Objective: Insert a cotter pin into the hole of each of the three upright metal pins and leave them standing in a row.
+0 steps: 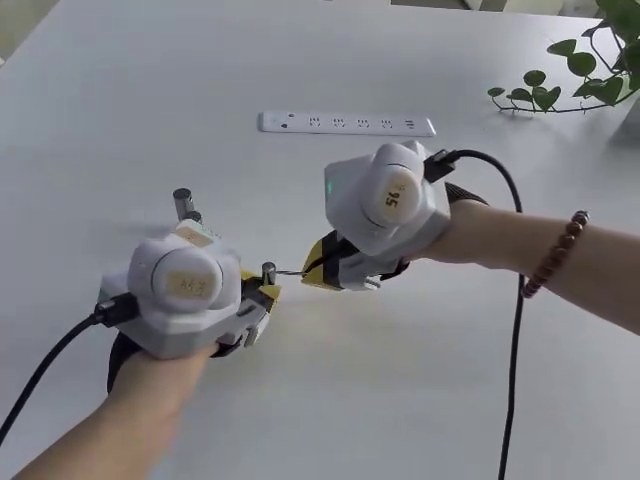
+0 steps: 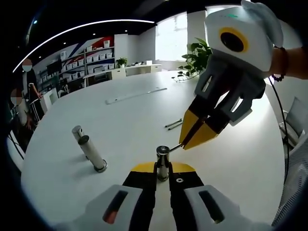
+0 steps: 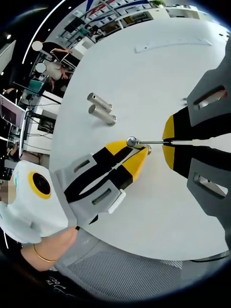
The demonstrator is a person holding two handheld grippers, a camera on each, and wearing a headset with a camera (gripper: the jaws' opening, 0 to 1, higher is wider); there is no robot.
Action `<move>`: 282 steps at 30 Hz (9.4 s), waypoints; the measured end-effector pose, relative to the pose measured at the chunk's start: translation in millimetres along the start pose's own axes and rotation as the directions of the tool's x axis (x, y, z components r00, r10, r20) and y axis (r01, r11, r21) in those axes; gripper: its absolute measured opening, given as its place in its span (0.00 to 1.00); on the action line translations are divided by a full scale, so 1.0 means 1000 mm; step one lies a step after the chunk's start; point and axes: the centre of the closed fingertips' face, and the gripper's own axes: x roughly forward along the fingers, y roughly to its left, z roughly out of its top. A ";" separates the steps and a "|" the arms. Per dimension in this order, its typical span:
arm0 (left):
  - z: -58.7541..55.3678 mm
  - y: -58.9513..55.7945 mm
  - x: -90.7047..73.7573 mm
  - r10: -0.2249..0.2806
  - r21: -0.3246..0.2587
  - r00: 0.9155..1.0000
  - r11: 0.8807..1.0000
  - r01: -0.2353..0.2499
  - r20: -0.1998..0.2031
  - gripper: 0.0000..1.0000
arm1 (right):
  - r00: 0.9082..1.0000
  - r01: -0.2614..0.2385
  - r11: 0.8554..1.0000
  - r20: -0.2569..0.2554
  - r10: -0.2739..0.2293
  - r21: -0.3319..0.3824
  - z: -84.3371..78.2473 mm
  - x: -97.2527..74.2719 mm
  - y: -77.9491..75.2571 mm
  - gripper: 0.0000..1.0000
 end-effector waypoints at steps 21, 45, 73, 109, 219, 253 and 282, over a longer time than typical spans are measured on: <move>-0.003 0.000 0.003 -0.006 -0.005 1.000 1.000 0.006 -0.011 0.07 | 1.000 0.006 1.000 0.007 -0.005 -0.019 0.007 -0.004 -0.001 0.00; -0.007 0.000 0.006 -0.001 0.017 1.000 1.000 0.002 -0.026 0.07 | 1.000 0.000 1.000 0.005 0.001 -0.020 0.018 -0.003 0.000 0.00; -0.008 -0.002 0.007 0.009 0.026 1.000 1.000 -0.008 -0.025 0.07 | 0.998 -0.007 1.000 0.062 0.006 0.015 0.029 0.004 0.000 0.00; -0.010 -0.002 0.009 0.017 -0.014 1.000 1.000 -0.017 -0.027 0.07 | 0.998 0.007 1.000 0.067 -0.009 0.027 0.030 -0.003 0.000 0.00; -0.024 0.057 -0.007 0.104 -0.083 0.994 0.991 -0.107 -0.045 0.24 | 0.960 -0.072 0.947 0.280 -0.020 0.314 0.087 0.033 -0.026 0.13; -0.009 0.047 -0.053 0.093 -0.125 0.994 0.988 -0.086 0.048 0.77 | 0.949 -0.095 0.893 0.311 -0.051 0.439 0.115 0.058 -0.061 0.16; -0.009 0.044 -0.064 0.097 -0.151 0.994 0.985 -0.088 0.056 0.73 | 0.969 -0.050 0.946 0.247 -0.033 0.321 0.105 0.067 -0.071 0.08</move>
